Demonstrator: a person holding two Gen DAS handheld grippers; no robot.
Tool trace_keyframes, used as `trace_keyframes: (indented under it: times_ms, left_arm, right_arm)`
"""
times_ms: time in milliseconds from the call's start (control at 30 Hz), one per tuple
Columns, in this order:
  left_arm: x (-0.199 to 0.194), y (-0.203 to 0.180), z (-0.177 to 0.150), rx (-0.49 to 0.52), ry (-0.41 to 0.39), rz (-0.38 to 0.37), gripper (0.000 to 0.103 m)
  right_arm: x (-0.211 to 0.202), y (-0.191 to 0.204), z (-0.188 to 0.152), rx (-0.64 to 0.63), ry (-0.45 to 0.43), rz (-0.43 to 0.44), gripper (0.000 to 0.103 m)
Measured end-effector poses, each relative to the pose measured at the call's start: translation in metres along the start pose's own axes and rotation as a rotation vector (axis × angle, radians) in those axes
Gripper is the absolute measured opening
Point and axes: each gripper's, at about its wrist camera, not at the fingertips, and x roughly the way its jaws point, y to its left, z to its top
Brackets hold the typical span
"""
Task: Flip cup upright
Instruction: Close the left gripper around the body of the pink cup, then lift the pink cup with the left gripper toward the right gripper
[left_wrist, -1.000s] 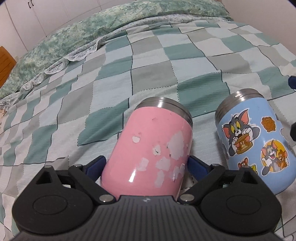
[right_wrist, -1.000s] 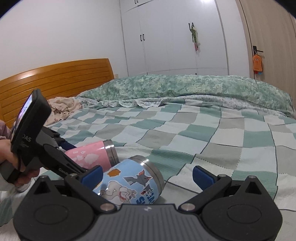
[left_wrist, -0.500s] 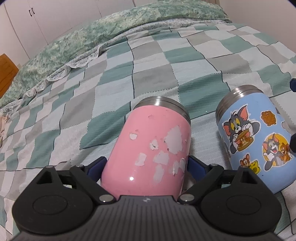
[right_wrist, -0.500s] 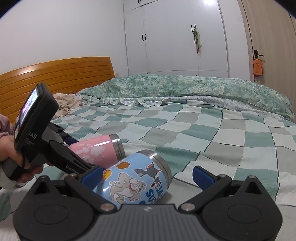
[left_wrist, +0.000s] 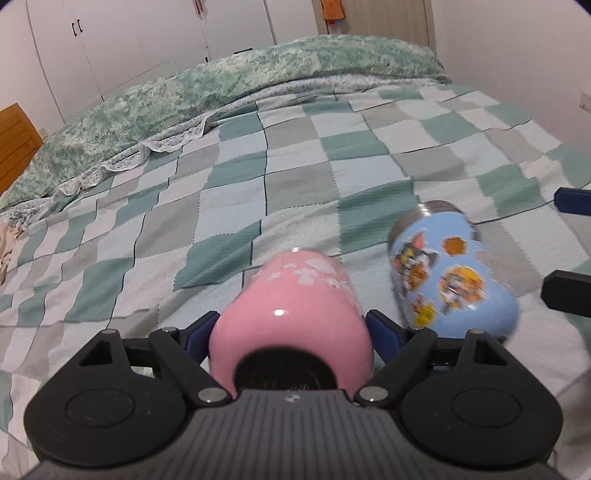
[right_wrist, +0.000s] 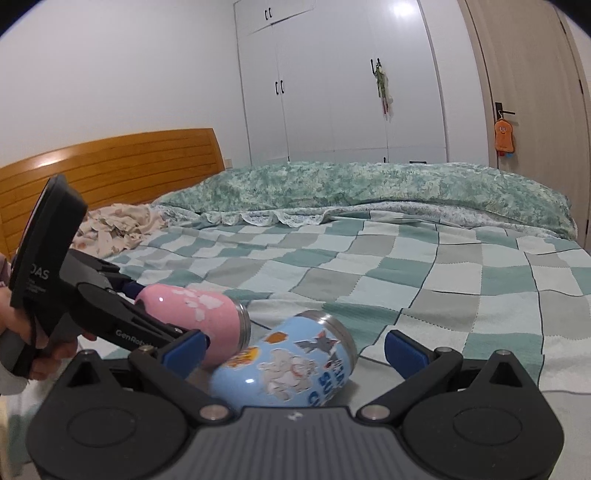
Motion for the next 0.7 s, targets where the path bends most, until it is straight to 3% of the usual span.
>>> trace_keyframes:
  times_ms: [133,300,500,700]
  left_arm:
    - [-0.012,-0.004,-0.015,-0.002,0.025,-0.022,0.085]
    - [-0.005,-0.005,-0.040,-0.025,0.142,-0.048,0.085]
    - [-0.007,-0.007,-0.040,-0.043,0.115,-0.027,0.084]
    - [-0.052,-0.020,-0.050,0.007,-0.020,-0.056,0.084]
  right_arm:
    - [-0.017,0.013,-0.004,0.010,-0.005,0.009,0.103]
    - [-0.028,0.022,-0.011,0.003,0.006,0.009,0.103]
    - [-0.028,0.023,-0.014,0.026,0.014,-0.004,0.103]
    - [-0.046,0.026,-0.014,0.028,0.002,-0.021,0.103]
